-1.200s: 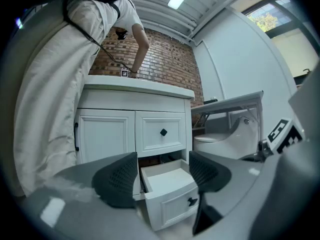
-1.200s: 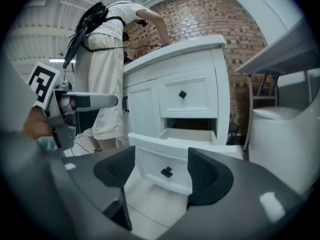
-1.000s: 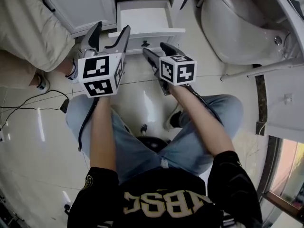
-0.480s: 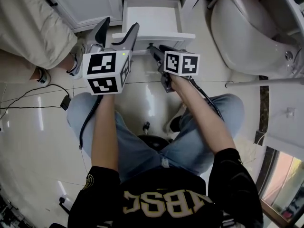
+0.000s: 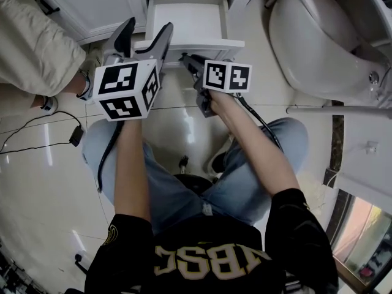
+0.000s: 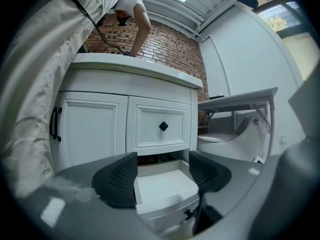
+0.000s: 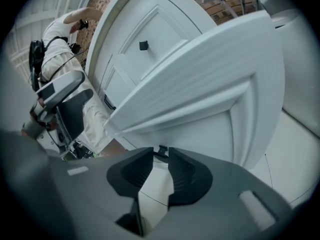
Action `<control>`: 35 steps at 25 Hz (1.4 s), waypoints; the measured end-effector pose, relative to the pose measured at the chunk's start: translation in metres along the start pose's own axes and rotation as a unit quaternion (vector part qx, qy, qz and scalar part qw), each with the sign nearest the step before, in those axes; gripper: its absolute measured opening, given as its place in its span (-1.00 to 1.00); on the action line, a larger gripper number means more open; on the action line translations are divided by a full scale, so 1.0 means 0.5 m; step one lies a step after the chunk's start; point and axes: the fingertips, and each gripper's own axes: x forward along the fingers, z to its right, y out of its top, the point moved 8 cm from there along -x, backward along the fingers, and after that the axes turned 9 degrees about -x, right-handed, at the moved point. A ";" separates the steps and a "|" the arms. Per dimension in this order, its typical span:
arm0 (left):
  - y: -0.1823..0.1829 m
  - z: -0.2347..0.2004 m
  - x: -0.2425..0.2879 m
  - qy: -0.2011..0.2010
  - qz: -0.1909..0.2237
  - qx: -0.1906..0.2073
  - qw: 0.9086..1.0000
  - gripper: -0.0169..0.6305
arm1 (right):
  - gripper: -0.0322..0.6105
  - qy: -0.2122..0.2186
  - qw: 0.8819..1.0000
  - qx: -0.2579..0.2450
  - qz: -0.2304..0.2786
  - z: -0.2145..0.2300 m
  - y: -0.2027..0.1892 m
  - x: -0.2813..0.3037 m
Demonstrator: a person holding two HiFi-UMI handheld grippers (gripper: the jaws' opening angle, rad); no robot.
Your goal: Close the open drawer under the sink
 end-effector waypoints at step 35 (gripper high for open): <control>-0.005 -0.065 0.046 0.018 -0.020 -0.007 1.000 0.04 | -0.60 -0.130 0.980 -0.091 0.116 0.131 0.254 0.214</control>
